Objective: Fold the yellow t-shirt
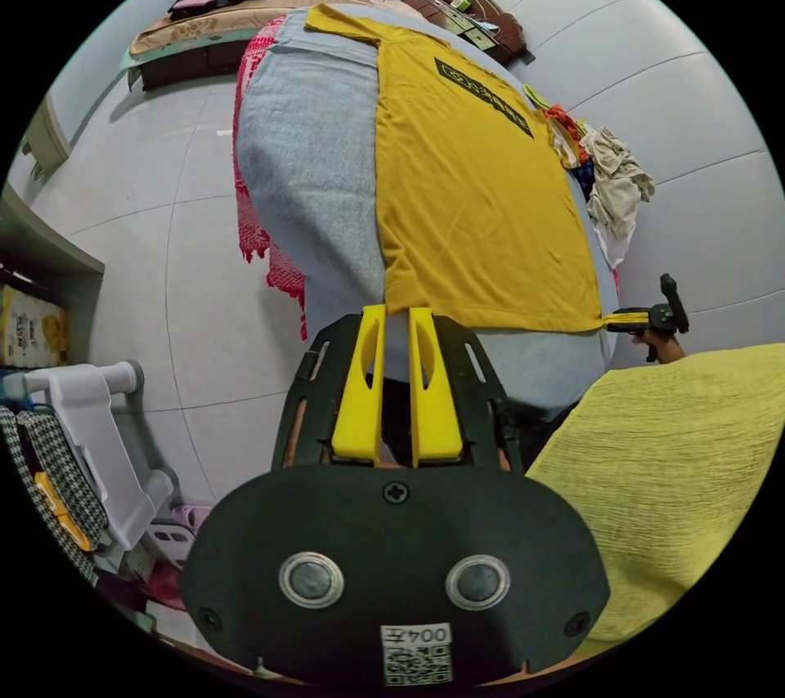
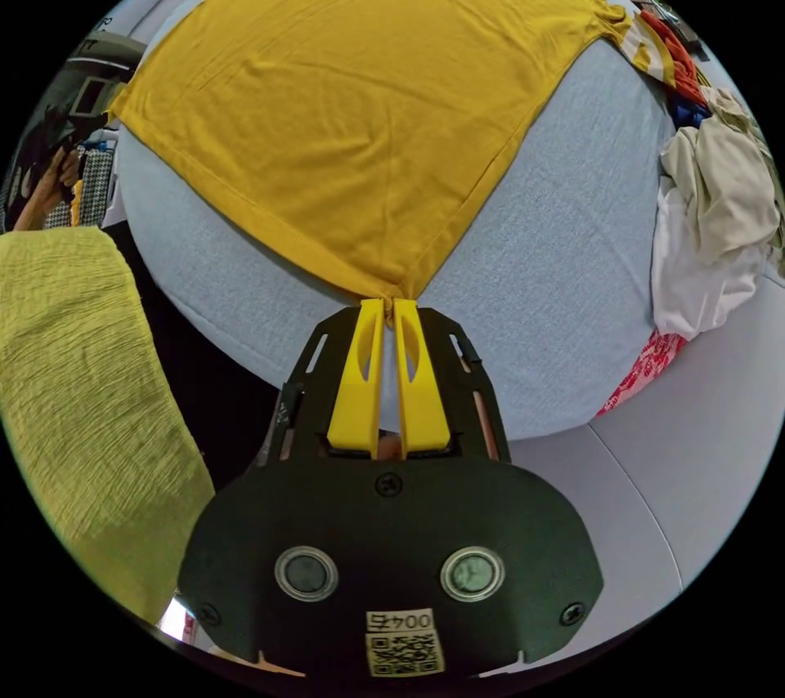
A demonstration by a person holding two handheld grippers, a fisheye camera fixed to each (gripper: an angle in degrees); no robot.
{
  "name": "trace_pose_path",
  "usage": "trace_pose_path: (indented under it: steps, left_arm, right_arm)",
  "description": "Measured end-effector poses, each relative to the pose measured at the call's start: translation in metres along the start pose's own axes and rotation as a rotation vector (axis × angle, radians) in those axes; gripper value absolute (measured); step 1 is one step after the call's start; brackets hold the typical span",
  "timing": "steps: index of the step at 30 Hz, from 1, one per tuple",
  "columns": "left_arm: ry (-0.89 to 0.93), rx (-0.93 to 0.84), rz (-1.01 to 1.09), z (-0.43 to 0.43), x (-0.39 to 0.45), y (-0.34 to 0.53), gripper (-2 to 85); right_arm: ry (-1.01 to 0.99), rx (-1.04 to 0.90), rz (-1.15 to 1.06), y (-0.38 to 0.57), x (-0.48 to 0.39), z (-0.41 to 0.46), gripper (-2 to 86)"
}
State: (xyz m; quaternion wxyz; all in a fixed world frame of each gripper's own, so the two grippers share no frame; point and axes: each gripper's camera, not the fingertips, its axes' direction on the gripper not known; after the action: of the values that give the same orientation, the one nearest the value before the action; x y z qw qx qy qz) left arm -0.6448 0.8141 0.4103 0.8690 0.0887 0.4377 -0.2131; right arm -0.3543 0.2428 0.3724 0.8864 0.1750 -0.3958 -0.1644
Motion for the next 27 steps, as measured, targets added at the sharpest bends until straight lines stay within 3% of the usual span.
trace_pose_path:
  steps: [17,27]
  left_arm:
    - [-0.132,0.054,0.109,0.017,0.040,0.026,4.0]
    - [-0.142,0.118,0.038,0.032,0.051,0.024,4.8]
  right_arm:
    - [-0.047,0.001,0.036,-0.001,0.027,-0.005,0.4]
    - [-0.065,0.028,0.062,0.016,0.049,-0.014,1.1]
